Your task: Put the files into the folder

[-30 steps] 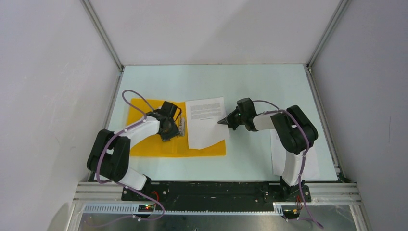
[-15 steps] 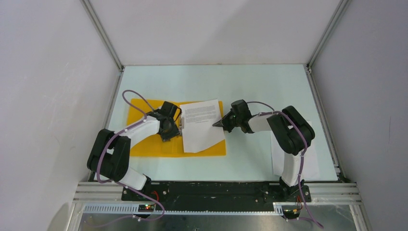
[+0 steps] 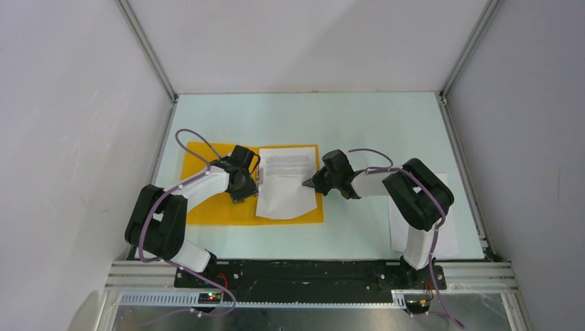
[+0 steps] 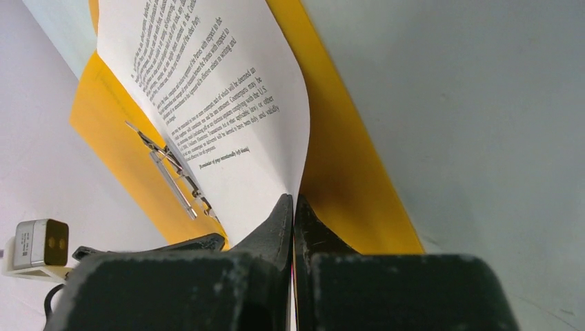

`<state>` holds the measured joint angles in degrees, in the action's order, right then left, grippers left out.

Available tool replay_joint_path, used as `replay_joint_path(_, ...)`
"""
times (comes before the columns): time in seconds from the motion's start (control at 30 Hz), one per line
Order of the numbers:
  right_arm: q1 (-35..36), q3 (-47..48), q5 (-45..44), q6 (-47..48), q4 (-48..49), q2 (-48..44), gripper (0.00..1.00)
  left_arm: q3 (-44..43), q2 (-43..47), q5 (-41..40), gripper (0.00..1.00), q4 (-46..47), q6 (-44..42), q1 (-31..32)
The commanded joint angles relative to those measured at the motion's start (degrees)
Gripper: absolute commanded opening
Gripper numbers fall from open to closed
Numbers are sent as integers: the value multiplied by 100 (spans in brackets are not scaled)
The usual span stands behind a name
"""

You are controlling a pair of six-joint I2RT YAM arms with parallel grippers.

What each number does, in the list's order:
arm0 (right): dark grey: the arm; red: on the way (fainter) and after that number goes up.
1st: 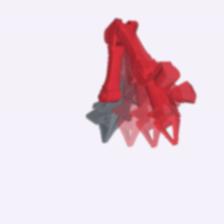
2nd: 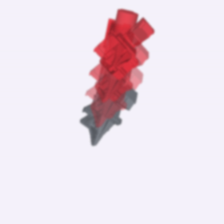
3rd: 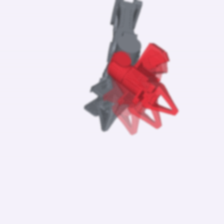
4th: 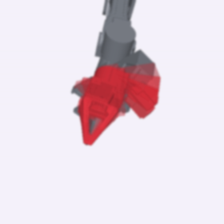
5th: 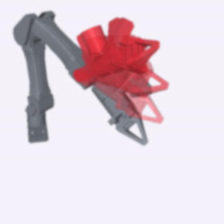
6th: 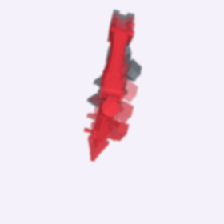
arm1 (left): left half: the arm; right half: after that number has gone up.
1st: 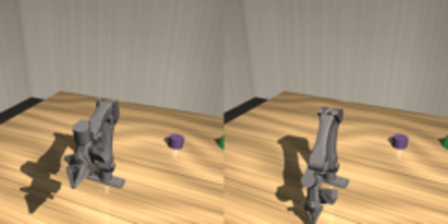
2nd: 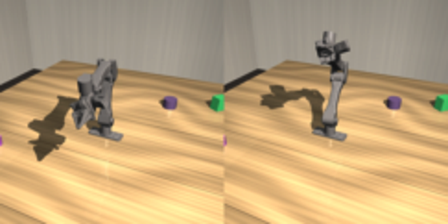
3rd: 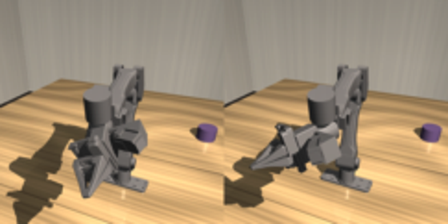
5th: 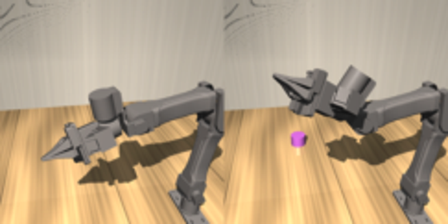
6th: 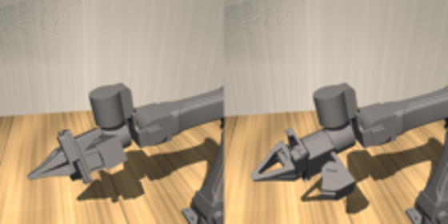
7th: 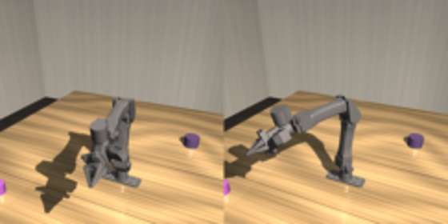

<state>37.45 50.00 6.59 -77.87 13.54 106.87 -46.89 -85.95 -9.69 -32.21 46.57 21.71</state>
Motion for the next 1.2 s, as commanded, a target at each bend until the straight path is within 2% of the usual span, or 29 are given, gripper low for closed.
replay_joint_path(0.0, 120, -114, -413, 18, -233, -266, 4, -55, 97, 19, 50, 79, 89, -36)
replay_joint_path(0.47, 199, -105, -595, 384, -401, -584, 25, -54, 317, -16, 50, 67, 81, -33)
replay_joint_path(0.83, 294, -110, -1024, 611, -737, -1054, 53, -192, 466, -24, 51, -3, 31, -33)
replay_joint_path(1.03, 355, -115, -1268, 762, -1117, -1292, 59, -305, 558, -21, 51, -68, -19, -33)
replay_joint_path(1.17, 315, -116, -1550, 965, -1677, -1532, 68, -461, 704, -41, 55, -149, -141, -35)
